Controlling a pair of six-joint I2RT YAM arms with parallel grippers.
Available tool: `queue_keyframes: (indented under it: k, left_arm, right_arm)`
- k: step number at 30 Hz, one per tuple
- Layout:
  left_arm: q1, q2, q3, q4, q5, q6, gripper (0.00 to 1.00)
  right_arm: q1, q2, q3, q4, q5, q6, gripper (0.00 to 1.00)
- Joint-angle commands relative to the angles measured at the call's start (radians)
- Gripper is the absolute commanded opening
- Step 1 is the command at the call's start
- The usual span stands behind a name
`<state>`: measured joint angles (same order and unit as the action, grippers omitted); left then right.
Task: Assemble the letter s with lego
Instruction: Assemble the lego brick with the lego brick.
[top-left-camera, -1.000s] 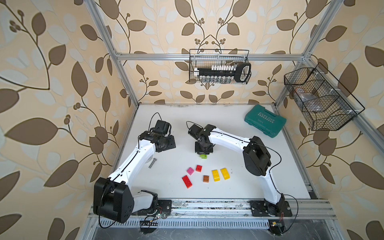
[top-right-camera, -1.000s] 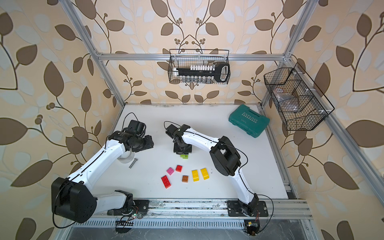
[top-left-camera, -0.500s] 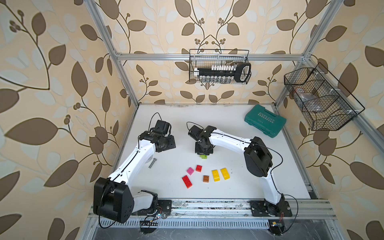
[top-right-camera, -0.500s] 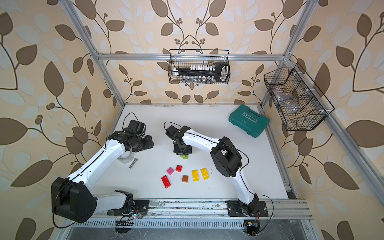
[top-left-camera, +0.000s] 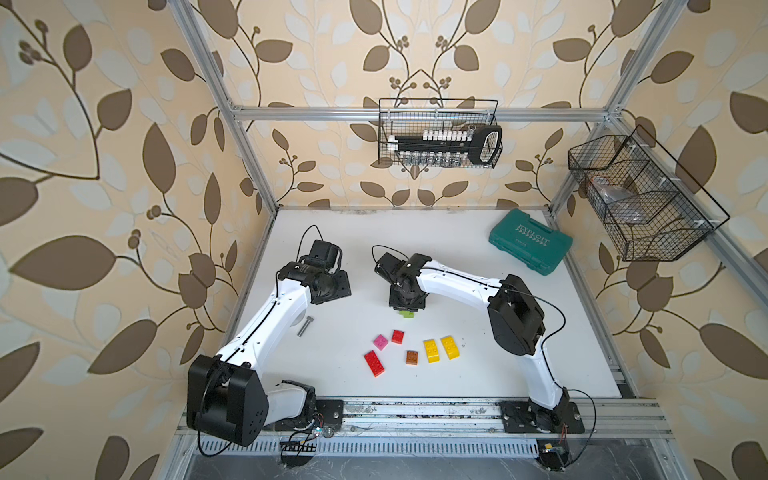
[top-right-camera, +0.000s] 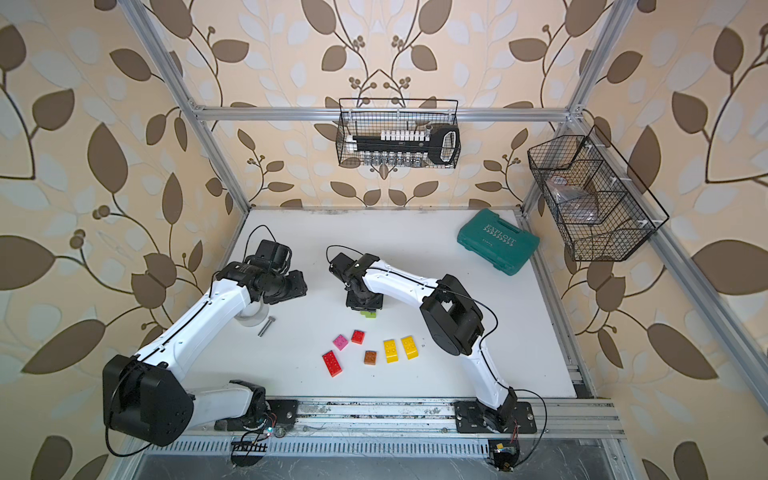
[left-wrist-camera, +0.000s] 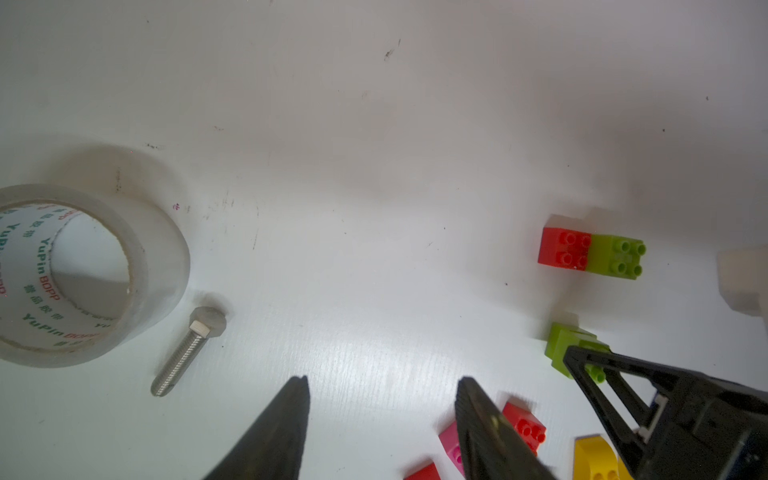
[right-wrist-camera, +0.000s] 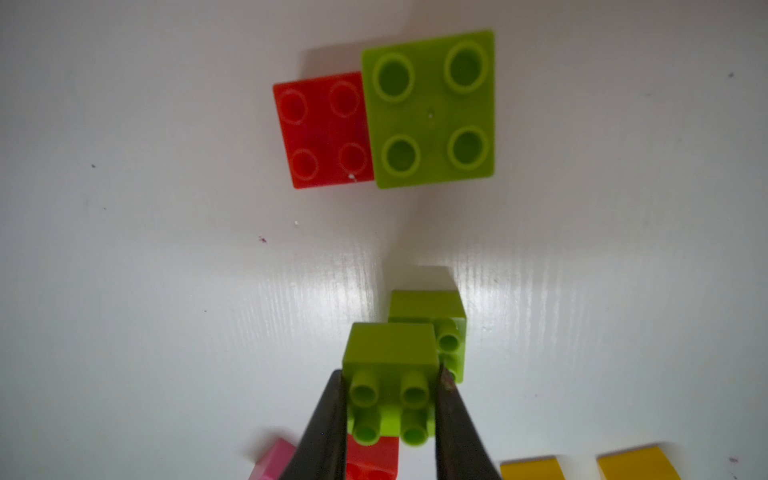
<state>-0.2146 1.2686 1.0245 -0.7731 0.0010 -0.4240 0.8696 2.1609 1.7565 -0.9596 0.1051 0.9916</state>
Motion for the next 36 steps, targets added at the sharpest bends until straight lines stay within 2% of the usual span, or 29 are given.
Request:
queue_keyframes:
  k: [1, 11, 19, 26, 36]
  left_arm:
    - [0.009, -0.026, -0.010, 0.008, 0.007, 0.015, 0.59]
    - [0.012, -0.027, -0.011, 0.011, 0.011, 0.013, 0.59]
    - [0.014, -0.026, -0.012, 0.011, 0.010, 0.013, 0.59]
    - [0.015, -0.025, -0.012, 0.011, 0.006, 0.013, 0.59]
    - [0.015, -0.026, -0.013, 0.011, 0.004, 0.011, 0.59]
  right_arm:
    - [0.010, 0.040, -0.075, -0.014, -0.015, 0.022, 0.00]
    - [0.019, 0.043, -0.072, -0.050, 0.028, -0.014, 0.00]
    - [0.027, -0.005, -0.145, 0.030, -0.007, -0.010, 0.00]
    - [0.001, -0.015, -0.106, 0.003, -0.057, -0.003, 0.00]
    - [-0.007, -0.013, -0.034, -0.029, -0.015, -0.013, 0.00]
